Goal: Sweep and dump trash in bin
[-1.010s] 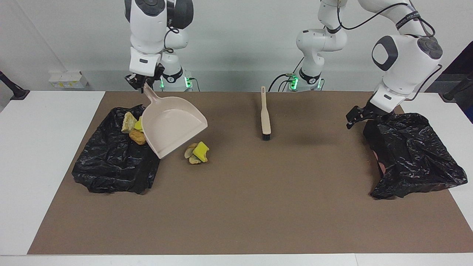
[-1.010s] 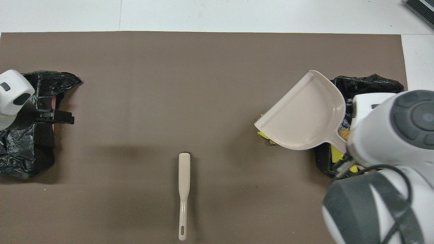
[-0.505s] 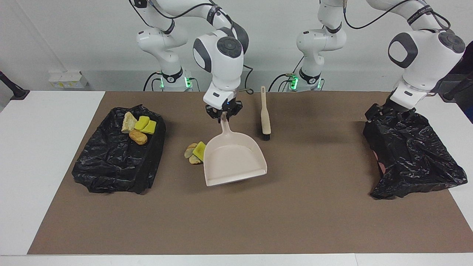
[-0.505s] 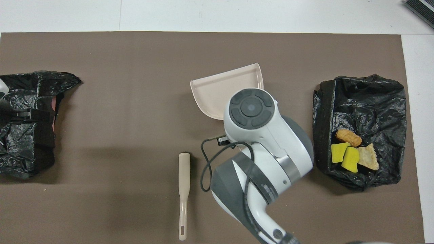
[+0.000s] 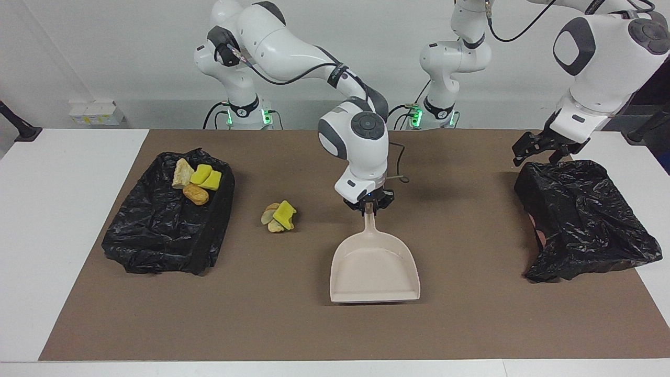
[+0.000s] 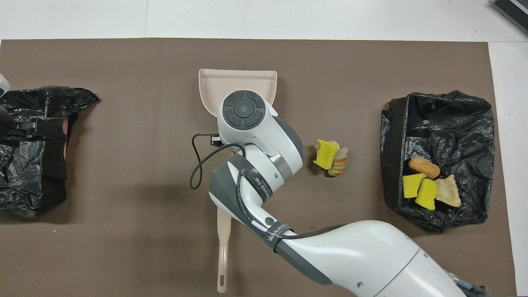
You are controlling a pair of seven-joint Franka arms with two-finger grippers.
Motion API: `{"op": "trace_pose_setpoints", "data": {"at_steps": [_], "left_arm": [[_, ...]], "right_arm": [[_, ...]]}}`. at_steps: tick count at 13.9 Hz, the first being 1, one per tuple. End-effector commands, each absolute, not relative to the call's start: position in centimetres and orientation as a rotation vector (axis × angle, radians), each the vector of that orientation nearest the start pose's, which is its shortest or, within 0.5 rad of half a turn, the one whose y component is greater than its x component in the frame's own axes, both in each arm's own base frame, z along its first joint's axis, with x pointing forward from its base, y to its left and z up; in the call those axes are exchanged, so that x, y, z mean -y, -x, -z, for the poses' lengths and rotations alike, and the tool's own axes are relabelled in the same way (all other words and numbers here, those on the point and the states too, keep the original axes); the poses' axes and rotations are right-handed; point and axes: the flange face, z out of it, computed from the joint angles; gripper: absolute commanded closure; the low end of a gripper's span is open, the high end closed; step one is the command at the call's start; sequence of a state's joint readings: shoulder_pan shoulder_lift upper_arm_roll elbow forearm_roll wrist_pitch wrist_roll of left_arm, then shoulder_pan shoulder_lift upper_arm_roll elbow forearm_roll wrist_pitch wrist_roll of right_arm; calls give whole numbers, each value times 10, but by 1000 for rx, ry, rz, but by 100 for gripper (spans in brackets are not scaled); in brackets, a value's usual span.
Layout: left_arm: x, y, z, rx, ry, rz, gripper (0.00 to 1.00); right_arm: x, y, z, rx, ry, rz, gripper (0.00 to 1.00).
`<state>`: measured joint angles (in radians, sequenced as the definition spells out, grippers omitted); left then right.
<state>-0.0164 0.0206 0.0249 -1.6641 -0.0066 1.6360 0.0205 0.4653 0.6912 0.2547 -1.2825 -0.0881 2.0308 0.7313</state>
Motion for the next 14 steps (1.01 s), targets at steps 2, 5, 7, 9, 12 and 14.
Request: {"op": "trace_pose_setpoints", "data": {"at_steps": [2,5,7,9,12,14], "left_arm": [[-4,-553,-590,-13,3132,-82,0],[-1,-539,-606,-34,3138,-108,0],[-1,-528,-602,-75,3140,-142,0],[0,-524,-598,-132,3139,-154,0],[5,-525,-598,-162,3138,-135,0],[24,-525,-595,-217,3133,-137,0]], "right_arm": [[-472,-594,-347,-76,2989,30,100],[-473,-594,-338,-24,2989,46,9],[-469,-595,-352,-20,2989,47,0],[-462,-586,-387,-25,2983,42,0],[-456,-548,-413,1,3013,-21,0],[-451,-510,-422,43,3042,-47,0]]}}
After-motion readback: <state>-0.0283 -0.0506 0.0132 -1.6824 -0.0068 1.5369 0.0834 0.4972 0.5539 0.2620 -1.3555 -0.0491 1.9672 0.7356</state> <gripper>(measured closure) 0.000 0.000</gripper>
